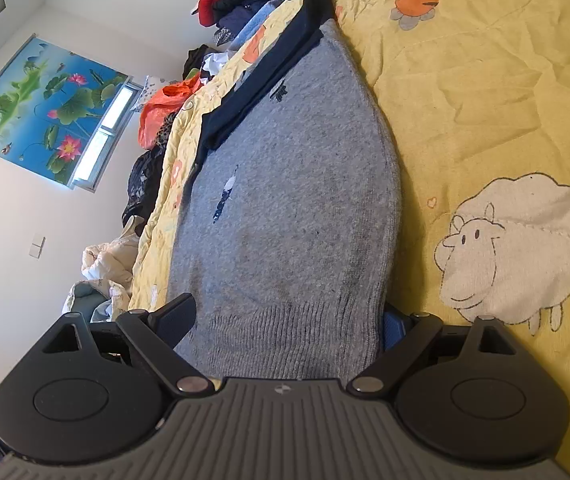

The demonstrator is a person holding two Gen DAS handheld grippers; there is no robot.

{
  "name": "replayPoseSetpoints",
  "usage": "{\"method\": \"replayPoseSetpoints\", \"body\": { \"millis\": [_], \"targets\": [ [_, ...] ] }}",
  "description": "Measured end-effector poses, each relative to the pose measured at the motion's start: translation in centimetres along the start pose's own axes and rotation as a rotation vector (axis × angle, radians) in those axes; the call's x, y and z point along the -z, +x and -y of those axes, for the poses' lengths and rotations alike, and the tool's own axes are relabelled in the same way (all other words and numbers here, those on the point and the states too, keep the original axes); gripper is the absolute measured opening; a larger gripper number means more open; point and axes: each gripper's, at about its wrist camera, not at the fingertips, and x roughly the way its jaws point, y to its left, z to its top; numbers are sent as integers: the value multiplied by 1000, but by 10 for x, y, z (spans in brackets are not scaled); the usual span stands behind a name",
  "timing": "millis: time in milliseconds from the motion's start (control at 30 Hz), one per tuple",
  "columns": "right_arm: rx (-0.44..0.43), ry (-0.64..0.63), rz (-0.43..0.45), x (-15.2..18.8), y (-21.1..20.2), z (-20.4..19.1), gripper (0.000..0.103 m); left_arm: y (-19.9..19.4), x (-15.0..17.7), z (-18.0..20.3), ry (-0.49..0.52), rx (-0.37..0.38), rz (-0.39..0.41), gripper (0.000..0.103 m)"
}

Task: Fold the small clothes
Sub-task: 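Lower both tools to the ribbed sweater hem and grasp it, then lift the hem with both tools and fold it toward the collar, then open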

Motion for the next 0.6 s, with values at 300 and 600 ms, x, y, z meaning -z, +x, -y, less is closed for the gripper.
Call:
{"method": "replayPoseSetpoints", "body": {
  "millis": [300, 600],
  "targets": [
    [-6, 8, 5, 1, -2, 2, 89, 27, 11, 7, 41, 32, -34, 51],
    [35, 79, -24, -2, 0, 21, 14, 21, 11, 0, 9, 54, -22, 5]
  ]
}}
